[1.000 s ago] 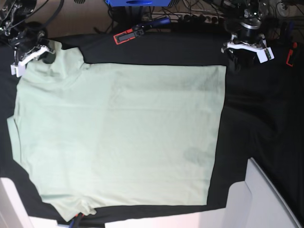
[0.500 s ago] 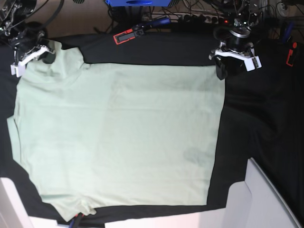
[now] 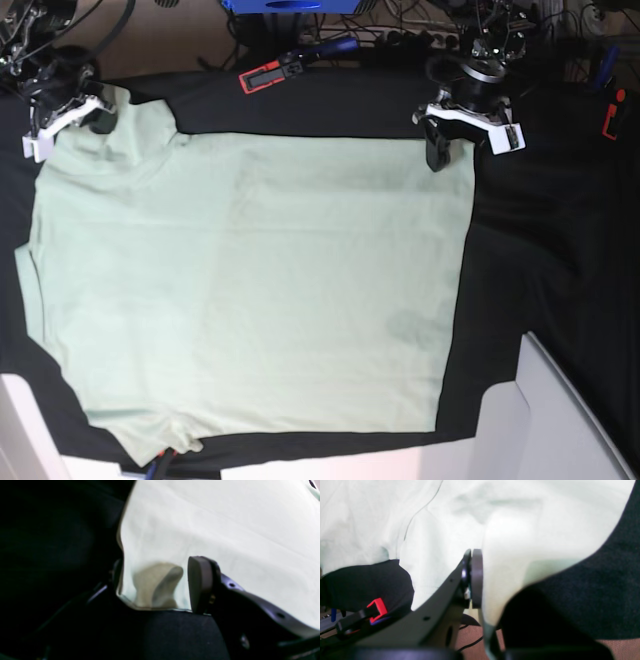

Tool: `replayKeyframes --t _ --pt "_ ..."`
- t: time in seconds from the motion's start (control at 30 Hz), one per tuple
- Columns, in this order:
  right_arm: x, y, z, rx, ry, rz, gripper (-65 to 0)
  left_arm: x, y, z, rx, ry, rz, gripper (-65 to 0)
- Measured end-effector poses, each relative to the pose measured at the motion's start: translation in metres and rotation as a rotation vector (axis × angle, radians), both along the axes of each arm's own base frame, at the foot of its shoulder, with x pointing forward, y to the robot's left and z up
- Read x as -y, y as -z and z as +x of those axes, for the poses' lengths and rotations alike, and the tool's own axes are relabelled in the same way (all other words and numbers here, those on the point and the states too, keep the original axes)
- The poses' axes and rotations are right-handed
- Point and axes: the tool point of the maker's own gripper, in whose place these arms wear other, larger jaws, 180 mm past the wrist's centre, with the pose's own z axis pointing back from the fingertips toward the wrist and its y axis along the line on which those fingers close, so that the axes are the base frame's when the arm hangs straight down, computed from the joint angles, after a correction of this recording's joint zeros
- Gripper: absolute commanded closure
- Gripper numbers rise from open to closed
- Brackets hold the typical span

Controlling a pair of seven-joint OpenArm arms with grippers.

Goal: Fold the T-shirt properly
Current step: 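Lower both grippers and pinch the shirt edge at each corner, then lift the held edge and pull it toward the robot with both grippers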

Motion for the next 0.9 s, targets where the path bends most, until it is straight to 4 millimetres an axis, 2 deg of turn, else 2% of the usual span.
replayKeyframes --t 0.17,0.33,0.47,0.67,0.83,0.9 --pt "0.0 0.0 0.0 0.0 0.001 0.001 0.0 0.0 0.005 -0.003 -0.03 0.004 -0.002 0.0" --pt "0.0 0.0 0.0 0.001 0.0 -0.002 0.0 0.001 0.005 -0.004 -0.03 0.002 -0.006 0.0" --pt "0.001 -0.002 -0.007 -0.006 -0.009 -0.016 0.0 0.003 0.003 -0.005 -0.038 0.013 -0.008 0.0" --pt "0.011 -0.01 -0.045 -0.122 -0.092 -0.107 0.0 0.008 -0.019 -0.006 0.008 0.034 -0.001 0.0" --pt "0.015 -0.02 -0.041 -0.132 -0.125 -0.145 0.0 0.013 -0.032 -0.011 0.032 0.047 -0.007 0.0" --pt "0.016 -0.023 -0.041 -0.14 -0.134 -0.152 0.0 0.004 -0.037 -0.021 0.031 0.022 0.001 0.0"
